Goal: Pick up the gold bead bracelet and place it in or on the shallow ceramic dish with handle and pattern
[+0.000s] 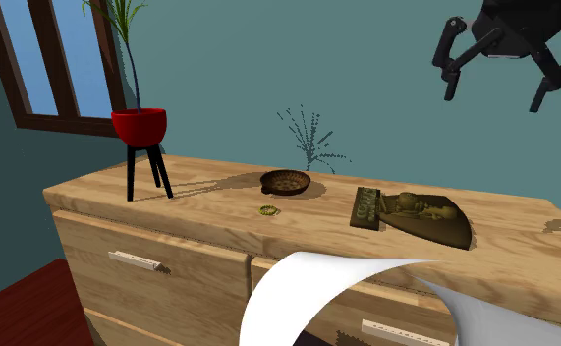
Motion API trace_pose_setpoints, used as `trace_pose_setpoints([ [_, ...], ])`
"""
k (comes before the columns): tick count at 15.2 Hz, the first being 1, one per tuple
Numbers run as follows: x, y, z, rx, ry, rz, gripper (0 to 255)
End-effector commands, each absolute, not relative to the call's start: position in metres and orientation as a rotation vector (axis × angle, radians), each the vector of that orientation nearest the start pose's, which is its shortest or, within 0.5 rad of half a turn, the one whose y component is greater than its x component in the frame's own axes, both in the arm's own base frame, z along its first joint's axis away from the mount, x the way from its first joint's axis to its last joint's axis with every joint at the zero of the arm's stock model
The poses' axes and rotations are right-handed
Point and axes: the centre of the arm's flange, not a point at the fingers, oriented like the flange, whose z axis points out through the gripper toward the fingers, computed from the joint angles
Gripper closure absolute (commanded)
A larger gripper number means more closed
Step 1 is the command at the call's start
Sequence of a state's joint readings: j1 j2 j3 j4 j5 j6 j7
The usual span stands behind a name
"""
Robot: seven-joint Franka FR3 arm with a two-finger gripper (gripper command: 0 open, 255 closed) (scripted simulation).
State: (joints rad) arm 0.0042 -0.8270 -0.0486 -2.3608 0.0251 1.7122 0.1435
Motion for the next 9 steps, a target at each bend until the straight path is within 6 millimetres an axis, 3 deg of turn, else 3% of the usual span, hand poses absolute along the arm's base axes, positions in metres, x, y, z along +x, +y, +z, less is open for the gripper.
trace_pose_setpoints([
  [1, 0.309, -0.017, 0.614, -3.047, 0.27, -0.267, 0],
  [9, 0.342, 0.067, 0.559, -3.058, 0.187, -0.253, 0],
])
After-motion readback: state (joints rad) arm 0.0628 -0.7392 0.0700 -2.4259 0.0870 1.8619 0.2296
